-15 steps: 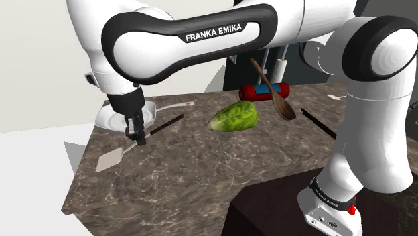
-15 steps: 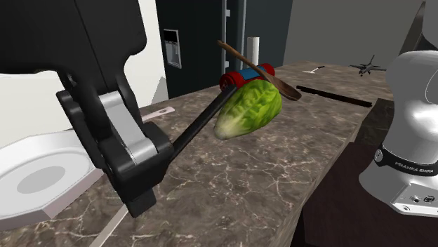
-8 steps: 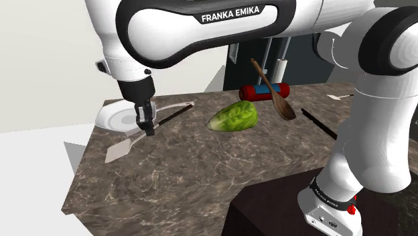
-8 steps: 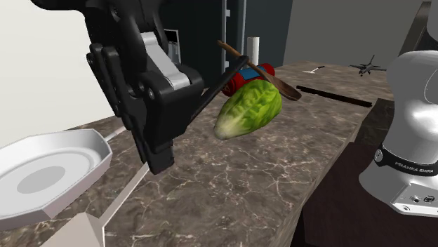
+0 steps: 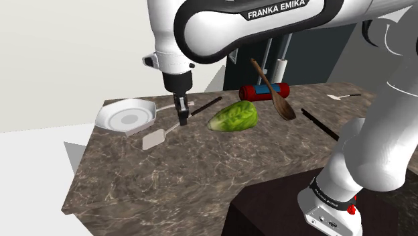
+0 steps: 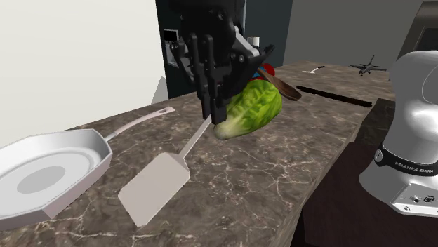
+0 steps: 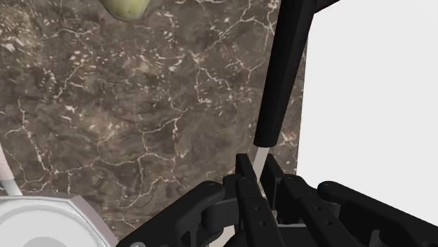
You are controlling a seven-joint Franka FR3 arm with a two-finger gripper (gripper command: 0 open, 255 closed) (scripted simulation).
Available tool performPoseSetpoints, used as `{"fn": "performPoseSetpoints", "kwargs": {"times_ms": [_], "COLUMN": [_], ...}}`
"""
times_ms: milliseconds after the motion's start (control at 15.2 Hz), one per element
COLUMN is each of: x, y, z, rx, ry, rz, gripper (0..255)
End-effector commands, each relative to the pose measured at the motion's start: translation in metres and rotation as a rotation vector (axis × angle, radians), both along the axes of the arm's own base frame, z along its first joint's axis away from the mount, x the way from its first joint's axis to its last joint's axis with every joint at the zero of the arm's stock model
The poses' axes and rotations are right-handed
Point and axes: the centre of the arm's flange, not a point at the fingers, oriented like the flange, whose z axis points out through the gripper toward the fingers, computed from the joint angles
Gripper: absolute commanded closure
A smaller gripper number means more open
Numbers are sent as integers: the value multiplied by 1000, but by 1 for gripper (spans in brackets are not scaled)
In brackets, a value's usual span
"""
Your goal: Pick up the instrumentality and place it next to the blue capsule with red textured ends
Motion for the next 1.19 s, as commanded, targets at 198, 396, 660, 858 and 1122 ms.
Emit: {"fn": "performPoseSetpoints", "kwargs": {"times_ms": [198, 396, 660, 858, 1122], "x": [-12, -20, -32, -40, -52], "y": [-66, -105, -156, -195, -246], "z": [1, 2, 2, 2, 2], "rx": [0, 0, 0, 0, 0], "ry": [1, 1, 1, 1, 1], "rz": [1, 1, 1, 1, 1], "gripper": [255, 255, 255, 255, 255]}}
